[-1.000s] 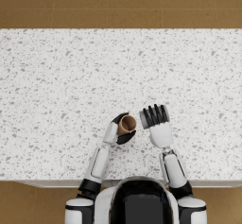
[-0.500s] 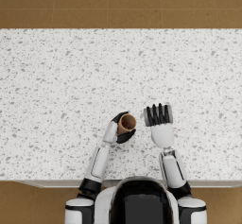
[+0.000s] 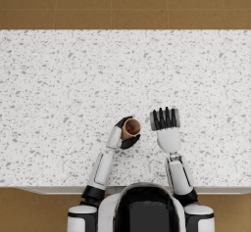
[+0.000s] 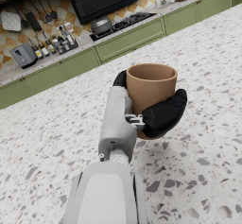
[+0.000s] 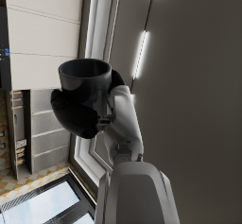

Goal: Pick up two cups and pour the berry on the right into the cup on the left

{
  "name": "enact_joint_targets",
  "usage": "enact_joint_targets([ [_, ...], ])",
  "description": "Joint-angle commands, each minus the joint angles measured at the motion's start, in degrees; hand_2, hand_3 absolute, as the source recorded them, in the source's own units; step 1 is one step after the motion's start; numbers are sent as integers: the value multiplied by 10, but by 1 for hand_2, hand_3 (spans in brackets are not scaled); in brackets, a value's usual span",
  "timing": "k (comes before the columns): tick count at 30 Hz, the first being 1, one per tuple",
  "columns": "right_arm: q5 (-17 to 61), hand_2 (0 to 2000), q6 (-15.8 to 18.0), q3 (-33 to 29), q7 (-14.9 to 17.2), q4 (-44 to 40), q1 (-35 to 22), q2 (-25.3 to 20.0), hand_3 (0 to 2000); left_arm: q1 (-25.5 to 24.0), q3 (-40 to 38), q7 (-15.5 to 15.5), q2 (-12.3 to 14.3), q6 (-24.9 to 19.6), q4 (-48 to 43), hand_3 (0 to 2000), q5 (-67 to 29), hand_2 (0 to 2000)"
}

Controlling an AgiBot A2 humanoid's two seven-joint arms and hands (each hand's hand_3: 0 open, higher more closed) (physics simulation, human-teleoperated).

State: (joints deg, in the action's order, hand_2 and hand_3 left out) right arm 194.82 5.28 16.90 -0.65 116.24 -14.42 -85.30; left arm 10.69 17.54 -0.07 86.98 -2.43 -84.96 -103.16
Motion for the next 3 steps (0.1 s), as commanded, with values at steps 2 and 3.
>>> enact_joint_targets([
  [2, 0, 2000, 0, 0, 0, 0, 0, 0, 1280, 0, 0, 0, 0, 0, 0, 1280, 0, 2000],
  [3, 0, 2000, 0, 0, 0, 0, 0, 0, 1280, 0, 0, 0, 0, 0, 0, 1280, 0, 2000],
])
